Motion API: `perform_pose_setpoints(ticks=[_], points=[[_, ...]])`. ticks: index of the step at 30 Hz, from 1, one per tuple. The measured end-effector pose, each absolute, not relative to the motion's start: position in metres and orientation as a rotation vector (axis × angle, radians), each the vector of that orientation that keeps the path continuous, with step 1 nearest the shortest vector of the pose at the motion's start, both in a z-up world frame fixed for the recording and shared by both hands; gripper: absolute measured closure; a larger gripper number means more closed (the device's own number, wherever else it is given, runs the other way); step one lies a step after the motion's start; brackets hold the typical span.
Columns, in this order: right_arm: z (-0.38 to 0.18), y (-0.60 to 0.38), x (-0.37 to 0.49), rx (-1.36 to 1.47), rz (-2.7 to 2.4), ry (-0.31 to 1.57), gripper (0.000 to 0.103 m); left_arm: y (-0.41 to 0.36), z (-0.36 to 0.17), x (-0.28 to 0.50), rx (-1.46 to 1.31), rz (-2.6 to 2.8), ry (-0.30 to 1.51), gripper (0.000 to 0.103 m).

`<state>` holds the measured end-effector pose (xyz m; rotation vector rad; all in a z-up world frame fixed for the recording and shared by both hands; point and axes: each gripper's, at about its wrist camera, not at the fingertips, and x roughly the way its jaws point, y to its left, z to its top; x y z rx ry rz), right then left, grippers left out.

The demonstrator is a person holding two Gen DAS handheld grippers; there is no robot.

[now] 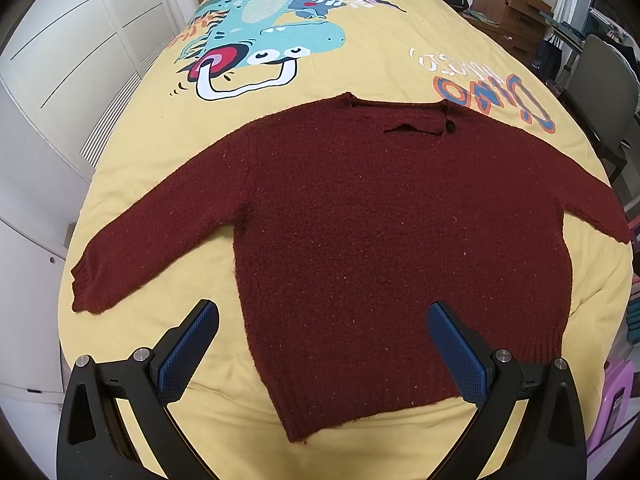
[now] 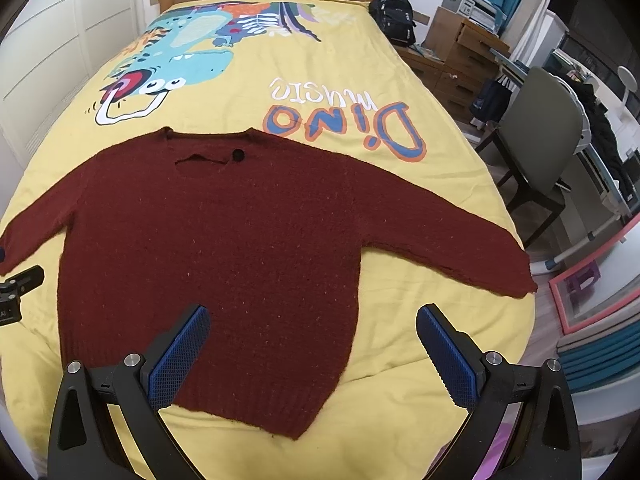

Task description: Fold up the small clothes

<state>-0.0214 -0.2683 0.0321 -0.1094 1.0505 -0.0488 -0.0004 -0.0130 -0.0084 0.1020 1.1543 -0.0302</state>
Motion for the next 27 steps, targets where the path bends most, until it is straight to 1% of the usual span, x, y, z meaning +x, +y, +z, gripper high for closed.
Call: perform_pose_setpoints(ticks=[27], points=[[0.020, -0.270, -0.011, -0.106, -0.043, 1.081, 0.000, -0.011, -0.017, 0.003, 0.109, -0.026, 1.173, 0.001]])
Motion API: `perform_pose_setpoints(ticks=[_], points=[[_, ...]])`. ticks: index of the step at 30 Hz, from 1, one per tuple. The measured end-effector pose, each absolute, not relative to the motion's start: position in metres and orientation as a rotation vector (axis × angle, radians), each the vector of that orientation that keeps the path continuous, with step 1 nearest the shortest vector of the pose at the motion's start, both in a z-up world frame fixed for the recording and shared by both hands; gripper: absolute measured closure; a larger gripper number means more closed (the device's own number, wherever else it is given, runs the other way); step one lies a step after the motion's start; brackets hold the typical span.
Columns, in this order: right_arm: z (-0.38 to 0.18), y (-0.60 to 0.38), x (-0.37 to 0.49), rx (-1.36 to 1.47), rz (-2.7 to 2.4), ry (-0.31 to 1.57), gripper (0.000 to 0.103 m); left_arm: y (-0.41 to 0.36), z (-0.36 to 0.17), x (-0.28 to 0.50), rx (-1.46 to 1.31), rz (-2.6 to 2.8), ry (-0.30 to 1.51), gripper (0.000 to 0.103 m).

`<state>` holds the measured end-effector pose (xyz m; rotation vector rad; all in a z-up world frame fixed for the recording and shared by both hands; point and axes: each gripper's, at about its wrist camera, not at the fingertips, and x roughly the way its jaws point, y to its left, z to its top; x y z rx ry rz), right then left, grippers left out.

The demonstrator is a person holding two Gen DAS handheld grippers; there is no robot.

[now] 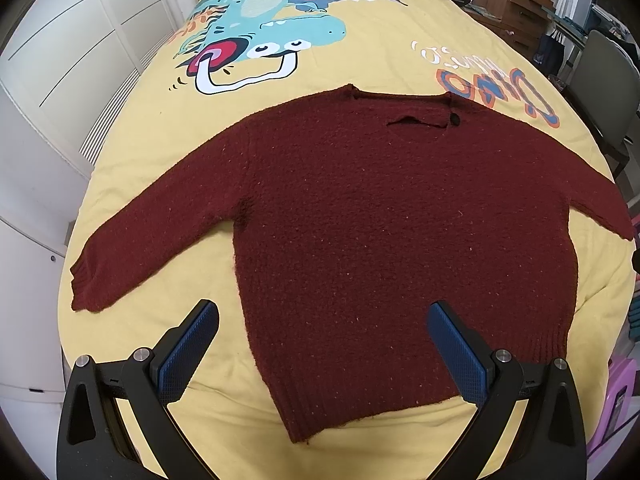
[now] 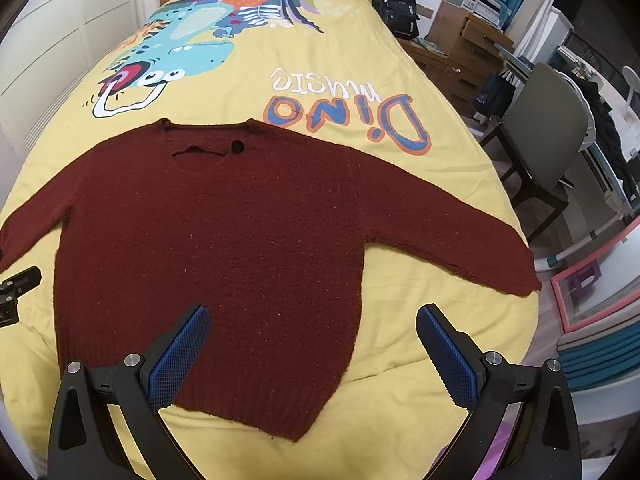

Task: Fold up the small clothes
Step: 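Move the right gripper to the sweater sleeve and close on its cuff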

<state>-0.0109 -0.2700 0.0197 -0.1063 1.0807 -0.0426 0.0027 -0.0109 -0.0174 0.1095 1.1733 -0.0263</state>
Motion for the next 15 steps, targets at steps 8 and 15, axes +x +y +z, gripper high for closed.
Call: perform_pose_setpoints(ticks=[8, 15], points=[[0.010, -0.303, 0.010, -0.018, -0.065, 1.041, 0.000, -0.010, -0.023, 0.010, 0.120, -0.029, 1.180, 0.001], [-0.018, -0.401, 0.046, 0.103, -0.222, 1.013, 0.000, -0.006, -0.031, 0.035, 0.134, -0.034, 1.180, 0.001]])
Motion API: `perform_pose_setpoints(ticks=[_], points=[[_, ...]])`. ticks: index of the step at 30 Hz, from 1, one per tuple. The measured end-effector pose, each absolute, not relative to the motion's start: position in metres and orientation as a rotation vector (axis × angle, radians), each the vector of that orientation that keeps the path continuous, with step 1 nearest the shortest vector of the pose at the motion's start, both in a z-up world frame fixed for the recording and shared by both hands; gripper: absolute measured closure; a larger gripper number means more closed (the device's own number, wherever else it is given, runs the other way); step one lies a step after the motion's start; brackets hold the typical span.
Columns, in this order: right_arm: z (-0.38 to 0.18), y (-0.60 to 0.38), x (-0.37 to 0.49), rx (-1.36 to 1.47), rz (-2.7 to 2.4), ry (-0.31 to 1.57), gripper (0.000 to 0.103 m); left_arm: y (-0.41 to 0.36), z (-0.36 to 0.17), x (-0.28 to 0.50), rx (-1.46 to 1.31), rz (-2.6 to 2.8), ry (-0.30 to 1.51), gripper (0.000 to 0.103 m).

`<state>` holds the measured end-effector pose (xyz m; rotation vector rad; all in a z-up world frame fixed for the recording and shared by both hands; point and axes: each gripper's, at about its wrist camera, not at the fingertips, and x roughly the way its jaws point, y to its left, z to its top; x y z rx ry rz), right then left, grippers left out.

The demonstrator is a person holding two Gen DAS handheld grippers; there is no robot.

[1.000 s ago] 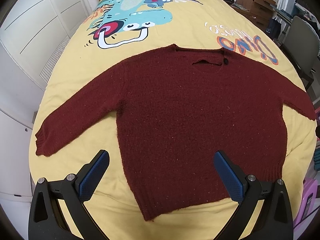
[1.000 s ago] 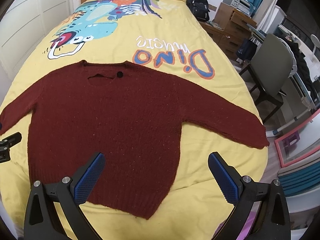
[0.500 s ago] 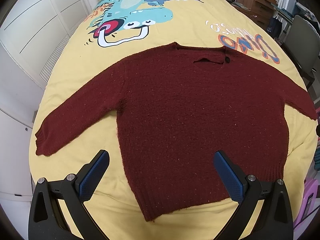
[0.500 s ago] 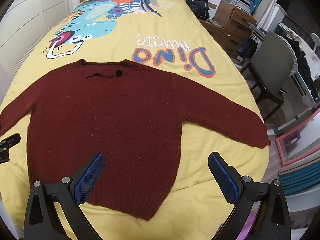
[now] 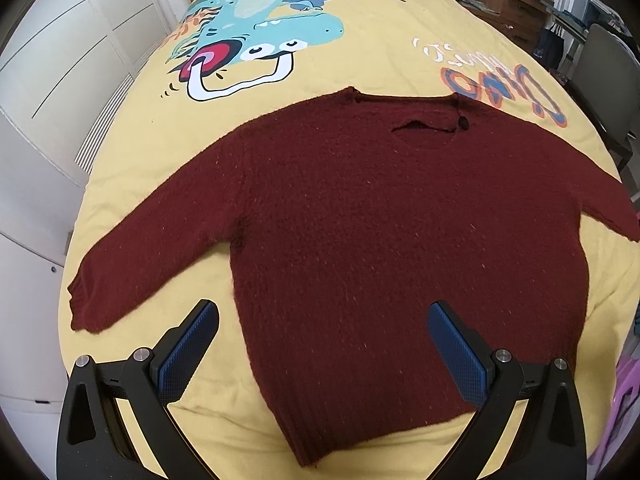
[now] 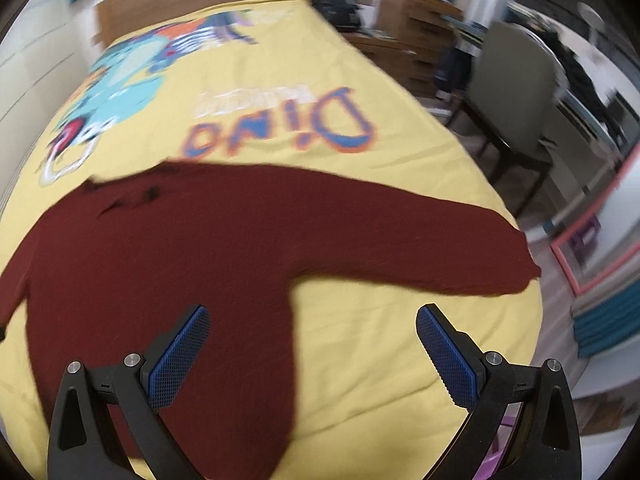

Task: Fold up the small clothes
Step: 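Move the right gripper to the sweater sleeve and close on its cuff, then carry the sleeve cuff with the right gripper across the sweater body and release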

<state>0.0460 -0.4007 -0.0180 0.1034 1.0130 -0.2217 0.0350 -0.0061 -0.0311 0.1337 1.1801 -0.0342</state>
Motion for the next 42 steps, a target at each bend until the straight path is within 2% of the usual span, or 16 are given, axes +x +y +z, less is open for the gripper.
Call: perform_pose_setpoints(ticks=[10, 21, 23, 25, 26, 30, 34, 42], points=[[-0.108, -0.591, 0.082, 0.461, -0.504, 1.108, 0.000, 0.000, -0.043, 0.070, 0.131, -0.017, 1.186, 0.001], [-0.173, -0.663, 0.082, 0.690, -0.618, 1.154, 0.001, 0.011, -0.069, 0.084, 0.079, -0.018, 1.247, 0.001], [-0.172, -0.668, 0.082, 0.716, -0.633, 1.138, 0.006, 0.014, -0.074, 0.084, 0.077, -0.010, 1.262, 0.001], [-0.169, -0.674, 0.086, 0.720, -0.648, 1.147, 0.027, 0.018, -0.078, 0.081, 0.069, -0.007, 1.268, 0.001], [-0.167, -0.673, 0.089, 0.718, -0.646, 1.156, 0.032, 0.020, -0.079, 0.080, 0.066, -0.005, 1.270, 0.001], [-0.156, -0.677, 0.094, 0.744, -0.590, 1.150, 0.085, 0.027, -0.080, 0.077, 0.032, -0.010, 1.263, 0.001], [-0.133, -0.665, 0.099, 0.671, -0.543, 1.131, 0.090, 0.029, -0.080, 0.076, 0.023, -0.008, 1.260, 0.001], [-0.051, -0.604, 0.114, 0.528, -0.389, 1.014, 0.091, 0.039, -0.075, 0.075, 0.029, 0.010, 1.224, 0.001]])
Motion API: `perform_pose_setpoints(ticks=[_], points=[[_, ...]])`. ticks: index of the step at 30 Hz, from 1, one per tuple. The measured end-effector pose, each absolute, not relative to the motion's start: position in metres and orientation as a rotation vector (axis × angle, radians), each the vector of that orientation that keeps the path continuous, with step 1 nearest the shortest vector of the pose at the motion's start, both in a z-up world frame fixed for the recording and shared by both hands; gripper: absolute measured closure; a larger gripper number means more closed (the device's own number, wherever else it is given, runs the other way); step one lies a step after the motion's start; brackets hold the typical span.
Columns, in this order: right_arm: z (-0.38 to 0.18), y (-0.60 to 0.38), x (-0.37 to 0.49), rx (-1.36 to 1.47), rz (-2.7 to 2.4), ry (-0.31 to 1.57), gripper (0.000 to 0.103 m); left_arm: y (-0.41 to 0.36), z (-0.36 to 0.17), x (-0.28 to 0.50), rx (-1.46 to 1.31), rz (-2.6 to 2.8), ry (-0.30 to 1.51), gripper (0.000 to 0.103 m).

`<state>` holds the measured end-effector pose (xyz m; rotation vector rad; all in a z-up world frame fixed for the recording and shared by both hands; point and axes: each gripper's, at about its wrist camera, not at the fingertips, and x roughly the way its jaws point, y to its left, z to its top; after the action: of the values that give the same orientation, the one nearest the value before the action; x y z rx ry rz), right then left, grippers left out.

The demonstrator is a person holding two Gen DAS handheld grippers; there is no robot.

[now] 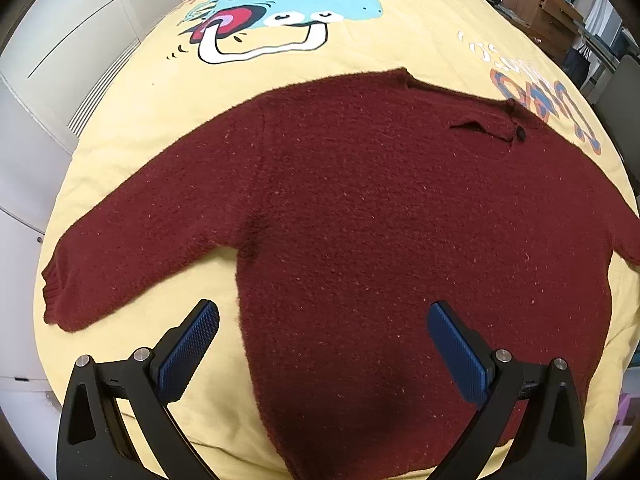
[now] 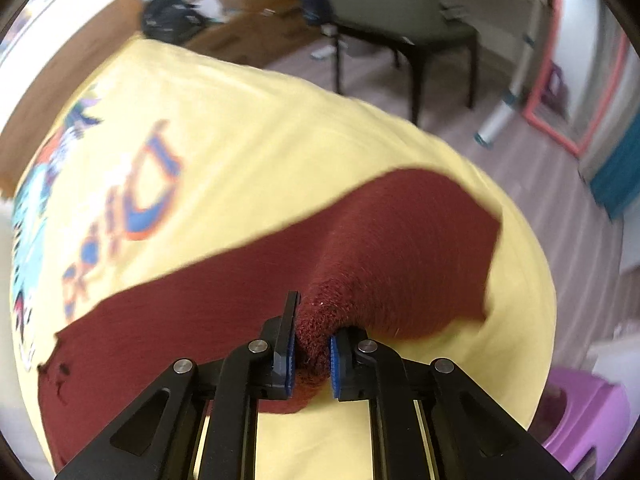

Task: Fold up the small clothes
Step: 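Carry the sleeve cuff with the right gripper across the sweater body and release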

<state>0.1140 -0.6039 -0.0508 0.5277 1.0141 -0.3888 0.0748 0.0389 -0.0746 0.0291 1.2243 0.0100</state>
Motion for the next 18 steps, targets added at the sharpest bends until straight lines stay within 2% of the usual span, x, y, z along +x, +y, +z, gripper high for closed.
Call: perform_pose_setpoints(ticks=[10, 18], points=[[0.048, -0.457, 0.153, 0.375, -0.091, 0.867, 0.091, 0.058, -0.065, 0.079, -0.049, -0.025, 1.192, 0.001], [0.071, -0.326, 0.187, 0.301, 0.132, 0.855, 0.091, 0.070, -0.057, 0.085, -0.009, -0.009, 1.161, 0.001]])
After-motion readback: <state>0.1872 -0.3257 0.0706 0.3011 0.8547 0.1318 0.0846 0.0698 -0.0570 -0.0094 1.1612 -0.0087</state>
